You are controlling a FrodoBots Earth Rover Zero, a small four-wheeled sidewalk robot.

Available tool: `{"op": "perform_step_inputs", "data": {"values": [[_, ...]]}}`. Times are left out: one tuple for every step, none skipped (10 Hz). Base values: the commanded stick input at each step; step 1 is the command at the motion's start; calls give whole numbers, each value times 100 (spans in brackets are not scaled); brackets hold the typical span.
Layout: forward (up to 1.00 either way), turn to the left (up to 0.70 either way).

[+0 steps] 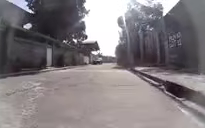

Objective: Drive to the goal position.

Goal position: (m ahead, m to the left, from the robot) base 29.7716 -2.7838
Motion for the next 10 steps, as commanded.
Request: {"op": "perform_step_inputs", "data": {"values": [[100,0],[100,0],[100,0],[100,0],[100,0],[100,0],[100,0],[100,0],[100,0],[100,0]]}}
